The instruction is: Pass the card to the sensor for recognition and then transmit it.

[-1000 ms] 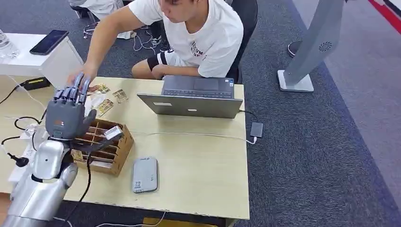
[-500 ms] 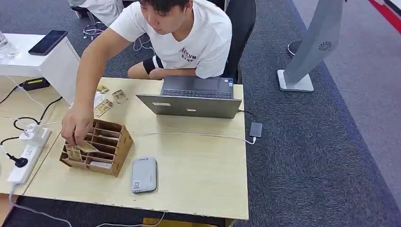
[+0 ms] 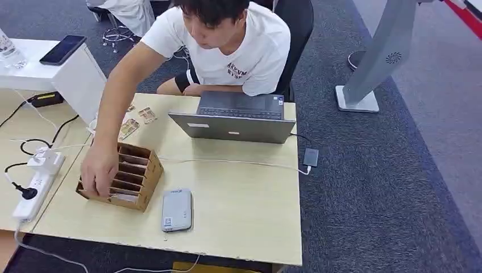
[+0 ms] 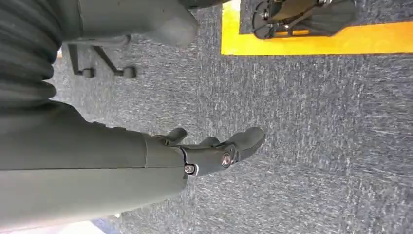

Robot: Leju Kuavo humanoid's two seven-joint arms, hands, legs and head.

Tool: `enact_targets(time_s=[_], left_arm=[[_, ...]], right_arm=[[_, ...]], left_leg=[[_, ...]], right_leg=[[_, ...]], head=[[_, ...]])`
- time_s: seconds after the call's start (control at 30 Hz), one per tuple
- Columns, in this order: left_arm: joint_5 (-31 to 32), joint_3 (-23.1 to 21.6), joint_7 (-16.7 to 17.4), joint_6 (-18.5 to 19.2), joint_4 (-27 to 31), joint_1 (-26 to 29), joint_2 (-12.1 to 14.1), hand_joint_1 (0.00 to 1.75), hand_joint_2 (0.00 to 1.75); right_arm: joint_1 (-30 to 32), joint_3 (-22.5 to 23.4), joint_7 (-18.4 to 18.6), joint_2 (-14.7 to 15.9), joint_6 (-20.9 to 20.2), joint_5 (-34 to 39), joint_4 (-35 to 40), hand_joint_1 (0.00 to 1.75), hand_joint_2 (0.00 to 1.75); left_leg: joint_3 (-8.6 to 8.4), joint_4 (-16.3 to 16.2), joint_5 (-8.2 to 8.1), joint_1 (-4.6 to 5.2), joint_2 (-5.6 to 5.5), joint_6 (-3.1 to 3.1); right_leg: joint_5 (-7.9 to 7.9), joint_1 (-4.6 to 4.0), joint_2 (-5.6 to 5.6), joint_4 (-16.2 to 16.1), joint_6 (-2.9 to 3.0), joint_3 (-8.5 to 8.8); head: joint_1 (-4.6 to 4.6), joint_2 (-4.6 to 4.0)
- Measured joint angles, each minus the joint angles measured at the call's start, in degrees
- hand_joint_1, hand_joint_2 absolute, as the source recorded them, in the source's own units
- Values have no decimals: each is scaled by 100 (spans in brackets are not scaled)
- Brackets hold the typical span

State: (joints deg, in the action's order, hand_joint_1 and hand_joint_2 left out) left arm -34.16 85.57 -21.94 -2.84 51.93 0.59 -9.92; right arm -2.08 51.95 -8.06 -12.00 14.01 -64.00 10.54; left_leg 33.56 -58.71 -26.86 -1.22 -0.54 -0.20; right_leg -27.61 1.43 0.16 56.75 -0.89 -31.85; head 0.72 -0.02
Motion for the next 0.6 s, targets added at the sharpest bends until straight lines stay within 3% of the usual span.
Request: enact_targets(time_s=[0.07,0.1,0.13,0.17,0.33,0.53,0.57,0.6], left_arm=[[208,41,125,-379,-269,-18,-83,0,0],[342,48,121,-643,-476,-49,-123,0,0],[455,76,63,-860,-799,-98,-151,0,0],[531,81,50,-1016,-1209,-136,-168,0,175],[850,-180,328,-1093,-2579,-278,-304,0,175],[1148,-938,501,-942,-3073,-258,-196,0,175],[1193,-1096,540,-912,-3114,-244,-175,0,0],[1239,-1234,575,-898,-3143,-233,-157,0,0]], right_arm=[[4,-39,31,2,0,-105,0,0,175],[2,-61,80,2,-2,-172,0,0,0],[-6,-83,127,2,-7,-234,0,0,0],[-9,-118,162,2,-22,-291,-2,0,175],[-7,-404,262,35,-220,-18,15,0,175],[78,-879,323,144,-356,672,109,0,175],[92,-968,328,173,-374,801,129,0,0],[112,-1047,341,188,-389,912,147,0,0]], left_leg=[[-3,0,0,1,0,0],[-4,-1,0,4,0,0],[-4,-1,2,7,1,2],[-6,-1,2,7,0,3],[-7,-3,2,4,1,4],[-8,-4,2,3,1,3],[-8,-4,2,2,1,3],[-7,-3,2,1,1,3]], right_leg=[[3,1,2,0,-1,1],[5,4,2,0,0,4],[7,7,1,0,1,7],[6,7,0,0,1,3],[7,4,2,-1,0,4],[7,3,4,4,2,7],[7,2,4,5,3,7],[7,1,4,5,3,7]], head=[[4,0],[2,0],[2,0],[2,2],[13,0],[7,2],[7,0],[9,0]])
